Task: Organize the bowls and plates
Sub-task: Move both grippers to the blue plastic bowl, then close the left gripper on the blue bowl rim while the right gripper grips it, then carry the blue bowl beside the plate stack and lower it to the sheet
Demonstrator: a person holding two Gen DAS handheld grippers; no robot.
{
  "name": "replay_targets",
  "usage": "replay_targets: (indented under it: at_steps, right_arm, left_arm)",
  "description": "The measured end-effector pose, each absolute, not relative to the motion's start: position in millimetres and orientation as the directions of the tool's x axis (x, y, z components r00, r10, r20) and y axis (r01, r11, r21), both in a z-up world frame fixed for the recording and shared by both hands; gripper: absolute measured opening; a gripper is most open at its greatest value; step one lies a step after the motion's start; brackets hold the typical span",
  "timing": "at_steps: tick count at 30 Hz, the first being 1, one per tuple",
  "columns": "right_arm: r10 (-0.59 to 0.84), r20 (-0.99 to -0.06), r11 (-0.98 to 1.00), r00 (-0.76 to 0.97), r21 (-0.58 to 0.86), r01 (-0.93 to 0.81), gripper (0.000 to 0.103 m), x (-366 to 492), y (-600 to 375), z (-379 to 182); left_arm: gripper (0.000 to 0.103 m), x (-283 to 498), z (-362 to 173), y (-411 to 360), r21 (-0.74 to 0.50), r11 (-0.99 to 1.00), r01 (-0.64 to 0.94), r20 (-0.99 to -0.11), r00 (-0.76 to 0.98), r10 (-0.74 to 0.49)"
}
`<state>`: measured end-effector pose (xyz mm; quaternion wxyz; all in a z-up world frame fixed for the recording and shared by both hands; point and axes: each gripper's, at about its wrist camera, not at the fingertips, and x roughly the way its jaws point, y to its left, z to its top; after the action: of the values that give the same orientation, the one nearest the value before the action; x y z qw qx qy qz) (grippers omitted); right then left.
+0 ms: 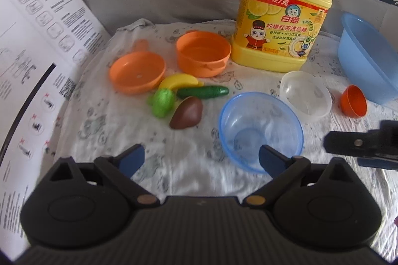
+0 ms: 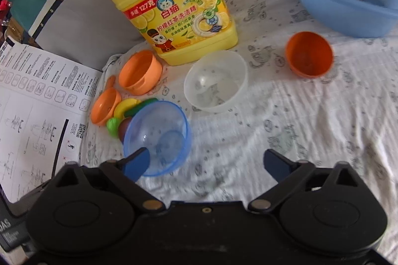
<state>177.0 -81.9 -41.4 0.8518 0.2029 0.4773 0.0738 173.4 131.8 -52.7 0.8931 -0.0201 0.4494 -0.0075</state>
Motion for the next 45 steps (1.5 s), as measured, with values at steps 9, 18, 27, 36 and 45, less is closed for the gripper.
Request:
replay_targets:
  at_steps: [9, 18, 27, 36, 45]
  right_arm:
    - [0.364, -0.796, 0.891, 0.484, 0.45, 0.069, 0.042, 206, -62, -66]
    - [0.383, -0.786, 0.891, 0.485, 0.453, 0.032, 0.016, 209, -49, -69]
    - [0.365, -0.782, 0.902, 0.506, 0.431, 0.016, 0.016, 184, -62, -53]
    - [0.378, -0.769, 0.897, 0.516, 0.442, 0.0, 0.016, 135, -82, -37]
    - [0.392, -0.753, 0.887, 0.528, 0.462, 0.0, 0.016, 78, -106, -20]
  left_arm:
    - [0.06, 195, -64, 119, -0.043, 0.998, 0.036, -0.815, 0.577, -0.056]
    - [0.026, 197, -70, 103, -0.035, 0.996, 0.083, -0.831, 0.551, -0.075]
    - [0.026, 173, -61, 93, -0.048, 0.994, 0.099, -0.842, 0.531, -0.094]
    - [0.026, 129, -39, 80, -0.074, 0.989, 0.129, -0.833, 0.537, -0.132]
    - [0.026, 77, -17, 62, -0.092, 0.982, 0.168, -0.824, 0.541, -0.17]
